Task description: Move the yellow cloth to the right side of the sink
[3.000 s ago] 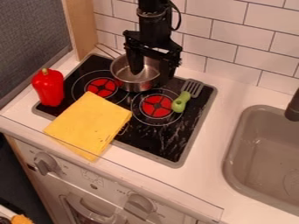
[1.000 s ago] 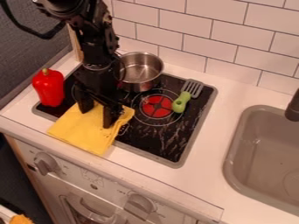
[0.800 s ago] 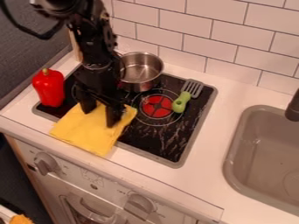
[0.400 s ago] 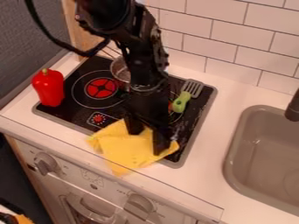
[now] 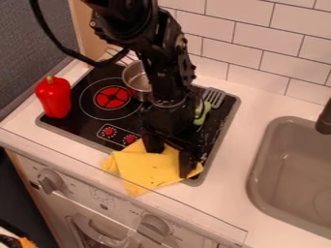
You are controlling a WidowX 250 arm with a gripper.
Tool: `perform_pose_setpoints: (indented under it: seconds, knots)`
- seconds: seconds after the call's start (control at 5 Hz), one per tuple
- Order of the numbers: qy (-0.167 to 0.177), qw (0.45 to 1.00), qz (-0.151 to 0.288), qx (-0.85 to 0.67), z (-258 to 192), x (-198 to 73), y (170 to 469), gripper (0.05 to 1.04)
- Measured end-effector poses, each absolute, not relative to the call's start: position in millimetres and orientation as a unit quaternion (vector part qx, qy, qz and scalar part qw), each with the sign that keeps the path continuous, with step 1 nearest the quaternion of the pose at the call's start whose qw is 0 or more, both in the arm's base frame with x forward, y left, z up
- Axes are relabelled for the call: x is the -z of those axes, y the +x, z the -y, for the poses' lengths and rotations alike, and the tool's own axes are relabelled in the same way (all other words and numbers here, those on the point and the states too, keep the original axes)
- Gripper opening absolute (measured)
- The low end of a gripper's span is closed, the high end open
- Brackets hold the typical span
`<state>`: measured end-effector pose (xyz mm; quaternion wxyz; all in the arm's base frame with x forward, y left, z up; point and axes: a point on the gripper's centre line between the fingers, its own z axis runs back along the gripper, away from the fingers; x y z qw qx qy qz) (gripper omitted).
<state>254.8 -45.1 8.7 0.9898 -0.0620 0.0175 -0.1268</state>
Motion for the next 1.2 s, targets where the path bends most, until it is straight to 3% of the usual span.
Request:
perform_pose_setpoints:
  seconds: [0.2, 0.8, 1.0, 1.2]
  knots:
    - [-0.074, 0.990, -0.014, 0.117, 44.6, -11.7, 266.7, 1.001]
    - [-0.041, 0.996, 0.023, 0.081, 50.5, -12.6, 309.4, 1.001]
    - [-0.031, 0.997, 0.015, 0.069, 47.0, -12.7, 307.3, 0.999]
    - [-0.029, 0.998, 0.032, 0.051, 44.3, -43.3, 298.5, 0.999]
